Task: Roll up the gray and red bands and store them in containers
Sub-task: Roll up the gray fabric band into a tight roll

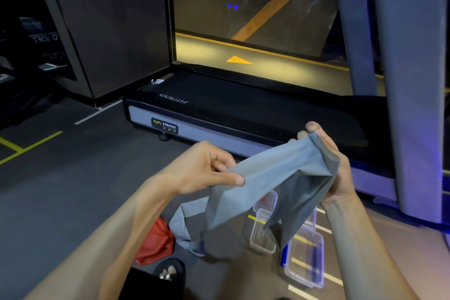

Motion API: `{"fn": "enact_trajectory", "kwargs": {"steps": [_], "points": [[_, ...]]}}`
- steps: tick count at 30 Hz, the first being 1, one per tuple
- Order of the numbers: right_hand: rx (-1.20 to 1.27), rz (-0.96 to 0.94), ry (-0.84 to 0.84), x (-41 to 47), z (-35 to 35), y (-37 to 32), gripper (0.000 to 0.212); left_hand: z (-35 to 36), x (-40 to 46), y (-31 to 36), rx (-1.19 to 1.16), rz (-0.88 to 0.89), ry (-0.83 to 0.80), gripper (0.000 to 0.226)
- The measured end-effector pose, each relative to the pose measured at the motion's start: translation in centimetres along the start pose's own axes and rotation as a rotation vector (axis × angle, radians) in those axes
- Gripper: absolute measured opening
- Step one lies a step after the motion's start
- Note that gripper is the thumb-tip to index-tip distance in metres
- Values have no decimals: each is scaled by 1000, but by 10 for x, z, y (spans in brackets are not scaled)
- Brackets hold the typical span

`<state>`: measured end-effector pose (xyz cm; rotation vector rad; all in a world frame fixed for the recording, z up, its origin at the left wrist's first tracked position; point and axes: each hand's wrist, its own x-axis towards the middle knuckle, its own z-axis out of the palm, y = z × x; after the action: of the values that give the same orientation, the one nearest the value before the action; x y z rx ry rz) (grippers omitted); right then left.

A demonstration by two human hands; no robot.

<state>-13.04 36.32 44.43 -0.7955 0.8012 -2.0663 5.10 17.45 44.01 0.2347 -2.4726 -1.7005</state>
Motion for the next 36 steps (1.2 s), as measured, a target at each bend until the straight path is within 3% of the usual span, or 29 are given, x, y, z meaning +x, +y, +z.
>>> {"fn": "enact_trajectory", "kwargs": {"steps": [7, 11, 19, 27, 33, 36], "points": [[-23, -2, -40, 2, -5, 0, 7, -1, -1, -2, 23, 7, 32, 24], [-60, -1, -24, 2, -8, -1, 27, -2, -1, -3, 11, 9, 39, 26], [-78, 7, -15, 0, -5, -1, 31, -3, 1, -7, 16, 14, 2, 24], [-73, 8, -31, 0, -4, -1, 18, -4, 3, -12, 51, 95, -10, 27], [-118, 16, 9, -1, -1, -3, 28, -6, 4, -15, 49, 74, -36, 22], [-159, 24, 51, -2, -2, -6, 16, -9, 4, -14, 57, 69, -36, 20]]}}
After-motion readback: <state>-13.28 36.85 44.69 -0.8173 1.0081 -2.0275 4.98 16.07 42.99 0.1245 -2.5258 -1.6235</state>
